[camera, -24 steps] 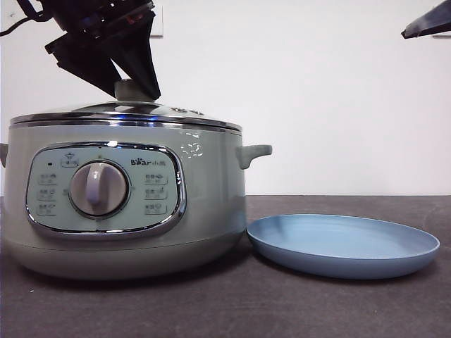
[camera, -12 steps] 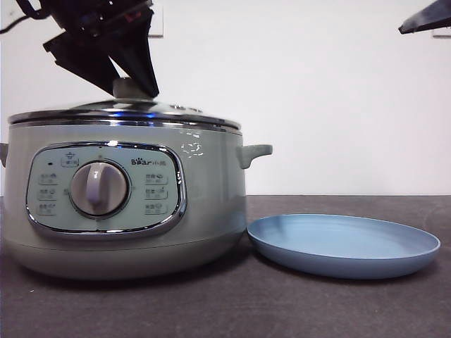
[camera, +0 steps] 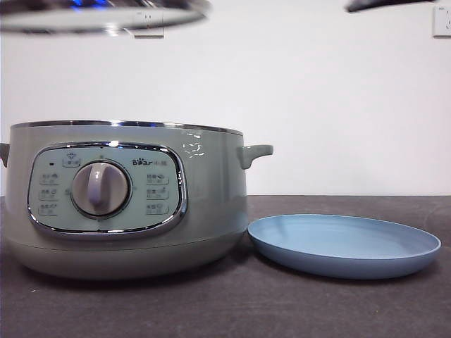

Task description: Take the pumpkin out from the steamer,put the pumpkin in the blue plate,close the lid

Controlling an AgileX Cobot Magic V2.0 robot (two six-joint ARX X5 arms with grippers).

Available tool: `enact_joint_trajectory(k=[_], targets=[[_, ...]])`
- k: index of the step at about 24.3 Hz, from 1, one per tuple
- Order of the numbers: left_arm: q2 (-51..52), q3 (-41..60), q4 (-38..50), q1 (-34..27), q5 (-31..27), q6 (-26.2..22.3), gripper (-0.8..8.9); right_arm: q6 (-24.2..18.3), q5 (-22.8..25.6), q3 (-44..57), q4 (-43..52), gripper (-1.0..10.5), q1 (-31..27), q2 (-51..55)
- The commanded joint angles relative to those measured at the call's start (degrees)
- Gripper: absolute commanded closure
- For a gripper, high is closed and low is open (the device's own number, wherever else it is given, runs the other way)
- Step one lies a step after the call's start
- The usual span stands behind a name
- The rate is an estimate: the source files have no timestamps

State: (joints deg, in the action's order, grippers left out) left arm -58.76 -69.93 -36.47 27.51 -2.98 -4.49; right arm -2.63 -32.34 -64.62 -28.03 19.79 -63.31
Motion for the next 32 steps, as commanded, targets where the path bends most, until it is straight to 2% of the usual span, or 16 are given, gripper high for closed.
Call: enact_joint_trajectory(k=[1,8,12,14,17,19,20,26,32], targets=[[4.81,-0.83,-0.13,-0.09,-5.2,-0.26,8.22,-1.57,2.19,-4.7,-1.79,3.5,5.03,-5.09],[13.49,-0.83,-6.29,-0.09,-16.35,-0.26,8.22,-7.74,11.1,-20.0,-11.58,3.4,16.15,-20.17],[17.09,-0.83,-8.48,-0.09,-22.38,-0.28,8.22,-8.7,15.58,-29.38,-15.67,3.0,20.98,-29.11],[18.34,-0.83,-9.25,-0.09,-24.33,-0.28,8.22,-9.07,16.96,-33.24,-17.53,2.8,22.38,-33.14],[20.13,-0.83,-11.45,-0.09,-26.95,-0.26,8.22,-9.51,21.77,-39.19,-18.91,2.7,25.42,-40.92],[20.33,-0.83,-12.74,-0.09,-27.04,-0.24,8.22,-9.44,25.57,-41.2,-18.56,1.8,26.8,-44.54],[20.33,-0.83,-13.35,-0.09,-27.04,-0.22,8.22,-9.64,26.84,-41.46,-17.88,1.8,27.43,-46.05],[20.31,-0.83,-13.79,-0.09,-26.93,-0.02,8.22,-11.02,26.84,-41.46,-13.77,1.9,28.76,-52.39],[20.28,-0.83,-13.81,-0.09,-26.86,-0.02,8.22,-11.02,25.68,-41.46,-15.04,1.9,28.61,-58.34]])
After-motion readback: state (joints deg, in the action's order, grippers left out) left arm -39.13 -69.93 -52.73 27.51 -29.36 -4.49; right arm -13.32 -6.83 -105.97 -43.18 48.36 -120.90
